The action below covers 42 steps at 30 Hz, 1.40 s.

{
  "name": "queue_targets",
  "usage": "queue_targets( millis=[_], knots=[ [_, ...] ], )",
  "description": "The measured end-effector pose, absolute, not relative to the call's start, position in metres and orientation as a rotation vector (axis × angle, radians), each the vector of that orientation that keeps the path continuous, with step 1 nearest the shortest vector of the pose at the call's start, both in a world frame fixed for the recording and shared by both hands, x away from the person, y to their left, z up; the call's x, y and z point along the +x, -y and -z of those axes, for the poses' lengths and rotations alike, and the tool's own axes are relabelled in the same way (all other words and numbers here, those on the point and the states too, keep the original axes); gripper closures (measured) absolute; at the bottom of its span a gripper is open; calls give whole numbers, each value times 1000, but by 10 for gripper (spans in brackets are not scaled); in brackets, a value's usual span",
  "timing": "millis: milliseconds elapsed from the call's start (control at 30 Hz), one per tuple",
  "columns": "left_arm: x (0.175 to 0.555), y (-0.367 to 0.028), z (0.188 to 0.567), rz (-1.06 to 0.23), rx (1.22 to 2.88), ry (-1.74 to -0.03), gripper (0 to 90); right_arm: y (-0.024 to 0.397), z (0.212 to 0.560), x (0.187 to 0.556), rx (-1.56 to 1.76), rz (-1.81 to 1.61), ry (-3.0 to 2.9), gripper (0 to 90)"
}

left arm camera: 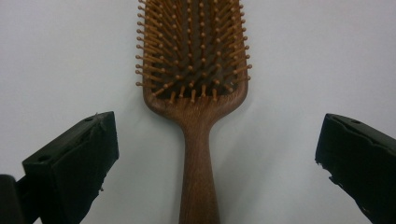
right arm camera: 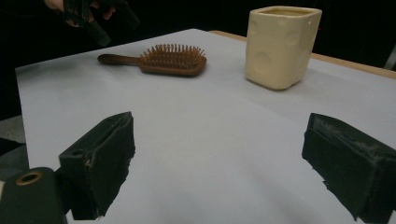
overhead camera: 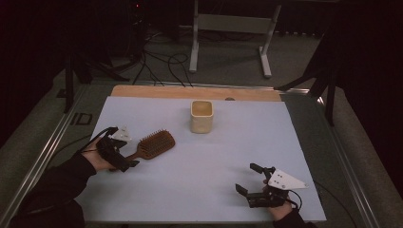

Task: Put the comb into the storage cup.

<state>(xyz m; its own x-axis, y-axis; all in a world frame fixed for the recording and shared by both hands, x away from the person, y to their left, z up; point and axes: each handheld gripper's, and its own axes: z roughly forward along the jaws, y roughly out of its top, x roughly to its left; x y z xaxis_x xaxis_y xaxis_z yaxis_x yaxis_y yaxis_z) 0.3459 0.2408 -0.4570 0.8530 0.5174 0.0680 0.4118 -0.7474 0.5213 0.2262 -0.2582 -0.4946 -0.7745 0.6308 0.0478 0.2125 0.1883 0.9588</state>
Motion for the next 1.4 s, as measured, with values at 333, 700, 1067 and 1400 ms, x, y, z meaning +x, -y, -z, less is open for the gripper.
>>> queue_targets(
  millis=[333, 700, 1067, 1400],
  knots=[
    [354, -237, 467, -258, 2588, -699, 2, 258, 495, 226, 794, -1612, -2118, 90],
    [362, -232, 480, -235, 2685, -703, 42, 257, 495, 226, 798, -1612, -2122, 90],
    [369, -228, 481, -240, 2740, -689, 139, 257, 495, 225, 800, -1615, -2126, 91],
    [374, -223, 485, -187, 2807, -710, 227, 257, 495, 226, 798, -1616, -2126, 91]
  ],
)
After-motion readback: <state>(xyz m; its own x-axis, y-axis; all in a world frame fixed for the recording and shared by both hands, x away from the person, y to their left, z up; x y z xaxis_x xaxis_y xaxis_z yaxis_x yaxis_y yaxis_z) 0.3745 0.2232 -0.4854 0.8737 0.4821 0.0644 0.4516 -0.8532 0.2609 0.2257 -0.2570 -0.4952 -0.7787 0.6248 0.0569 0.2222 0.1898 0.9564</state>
